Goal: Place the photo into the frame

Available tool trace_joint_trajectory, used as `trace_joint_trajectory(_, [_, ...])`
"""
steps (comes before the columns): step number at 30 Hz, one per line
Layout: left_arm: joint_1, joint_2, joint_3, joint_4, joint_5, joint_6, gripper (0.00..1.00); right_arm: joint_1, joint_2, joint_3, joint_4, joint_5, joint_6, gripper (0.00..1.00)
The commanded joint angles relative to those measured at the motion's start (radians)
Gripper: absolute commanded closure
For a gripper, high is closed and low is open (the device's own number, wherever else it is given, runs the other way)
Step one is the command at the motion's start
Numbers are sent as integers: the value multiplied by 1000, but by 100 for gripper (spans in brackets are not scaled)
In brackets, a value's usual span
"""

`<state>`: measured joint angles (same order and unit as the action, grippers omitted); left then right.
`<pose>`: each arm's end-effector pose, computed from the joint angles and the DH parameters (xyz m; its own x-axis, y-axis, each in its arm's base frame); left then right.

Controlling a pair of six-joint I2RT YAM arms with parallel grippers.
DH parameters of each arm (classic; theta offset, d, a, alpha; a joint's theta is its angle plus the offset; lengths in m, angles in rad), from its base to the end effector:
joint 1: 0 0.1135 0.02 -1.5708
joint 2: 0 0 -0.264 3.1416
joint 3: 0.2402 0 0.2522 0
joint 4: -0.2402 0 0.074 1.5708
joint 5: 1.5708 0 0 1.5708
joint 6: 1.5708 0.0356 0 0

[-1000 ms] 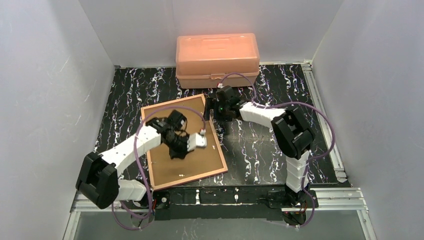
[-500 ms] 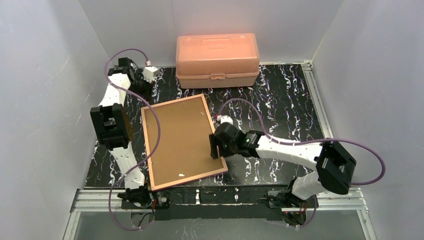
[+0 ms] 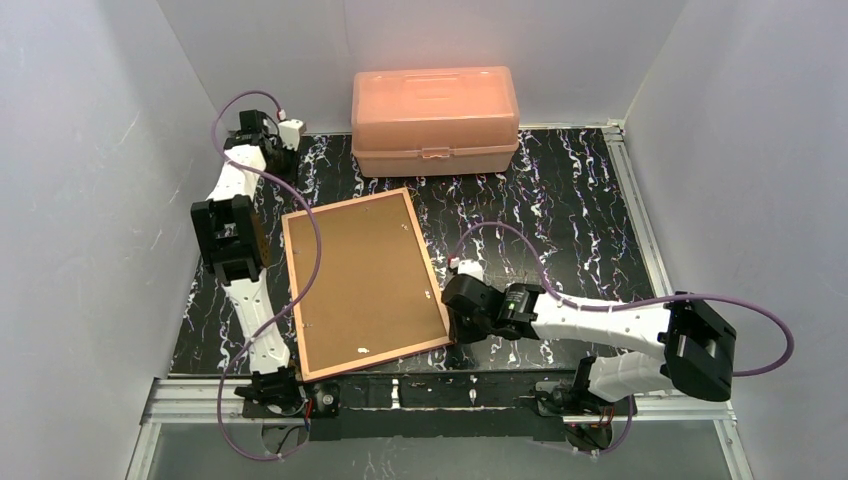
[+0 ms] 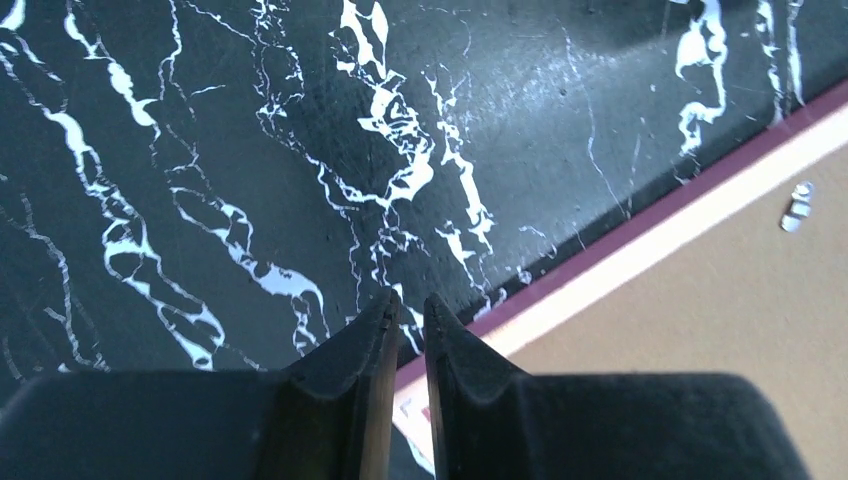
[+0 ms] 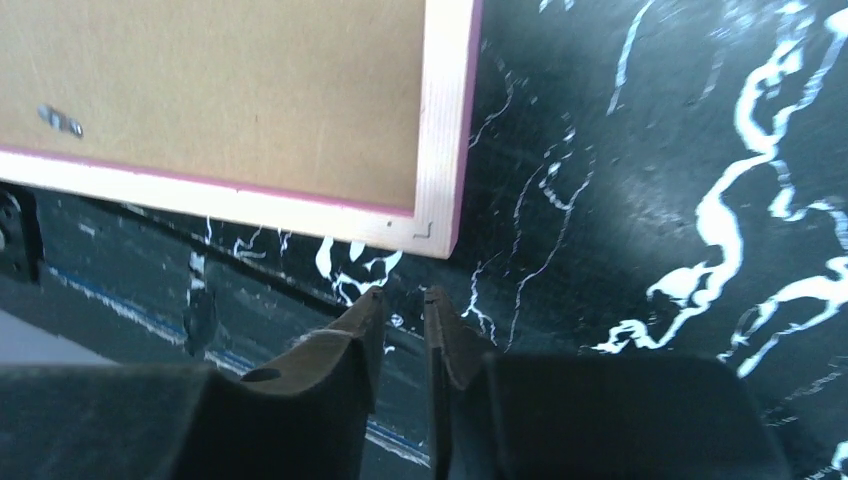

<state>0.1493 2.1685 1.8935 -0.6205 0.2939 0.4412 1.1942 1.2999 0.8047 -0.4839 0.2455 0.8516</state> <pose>0.4843 0.0624 0.2386 -0.6822 0.3107 -0.6618 0.3628 0.9298 0.0625 0.1014 0.2330 0.2142 -0.8422 -0.1452 -0.5192 -0.3318 0.8987 0.2867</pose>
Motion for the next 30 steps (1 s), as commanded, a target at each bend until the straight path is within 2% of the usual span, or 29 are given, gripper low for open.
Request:
trace_joint_trajectory(1, [-2,57,27,-11,-7,-38,86,38,-18,-54,63,-141,41,73])
trace_joint_trajectory(5, [-6,66,-13,-4,-15,-19,87,47,20,-102,163,-203,50,73])
trace_joint_trajectory(12, [-8,60,-70,-19,-31,22,91,13,97,-125,258,-179,66,73])
trace_joint_trajectory(21, [-4,-44,-277,6,-43,102,95,-178,44,-219,424,-194,103,73])
trace_joint_trajectory(26, [-5,-107,-355,-31,-10,134,97,-282,90,-174,470,-222,44,73])
trace_joint_trajectory(30, [-5,-185,-458,-76,31,188,98,-402,151,-90,443,-261,-37,73])
